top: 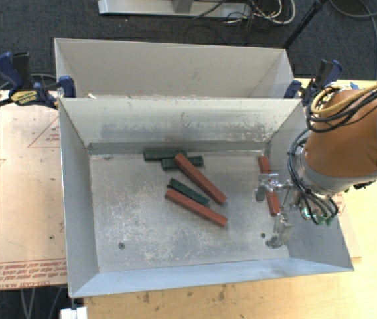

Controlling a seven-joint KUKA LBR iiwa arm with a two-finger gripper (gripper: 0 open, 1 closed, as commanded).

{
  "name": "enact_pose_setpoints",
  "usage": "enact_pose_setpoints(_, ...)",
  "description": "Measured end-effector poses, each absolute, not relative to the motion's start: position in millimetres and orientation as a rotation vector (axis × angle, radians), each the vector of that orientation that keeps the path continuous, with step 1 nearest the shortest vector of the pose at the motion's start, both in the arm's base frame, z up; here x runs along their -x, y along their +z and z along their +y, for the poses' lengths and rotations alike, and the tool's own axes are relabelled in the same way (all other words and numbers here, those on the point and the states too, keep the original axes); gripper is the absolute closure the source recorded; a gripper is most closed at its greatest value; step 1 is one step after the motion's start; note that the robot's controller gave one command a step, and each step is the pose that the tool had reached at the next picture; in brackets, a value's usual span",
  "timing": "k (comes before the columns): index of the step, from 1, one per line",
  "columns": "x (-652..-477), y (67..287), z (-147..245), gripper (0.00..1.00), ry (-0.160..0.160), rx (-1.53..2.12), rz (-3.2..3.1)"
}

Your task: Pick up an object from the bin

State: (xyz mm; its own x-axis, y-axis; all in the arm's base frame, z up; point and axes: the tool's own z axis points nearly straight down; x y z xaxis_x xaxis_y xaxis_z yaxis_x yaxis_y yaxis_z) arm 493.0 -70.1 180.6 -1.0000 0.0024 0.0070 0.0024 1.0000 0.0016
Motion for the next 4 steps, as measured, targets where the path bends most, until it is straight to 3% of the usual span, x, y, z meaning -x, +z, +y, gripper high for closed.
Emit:
enact_pose_setpoints(1,-555.0,69.2,-9.2,0.0,-0.004,-0.264,-3.137)
enact_pose_setpoints(2,-595.8,75.5,75.0,0.0,-0.005,-0.527,-3.106)
enact_pose_setpoints(3,-595.6,76.6,71.7,1.0,-0.002,-0.521,-3.104)
enact_pose_setpoints(4,-614.0,221.9,75.8,1.0,0.002,-1.061,-2.968)
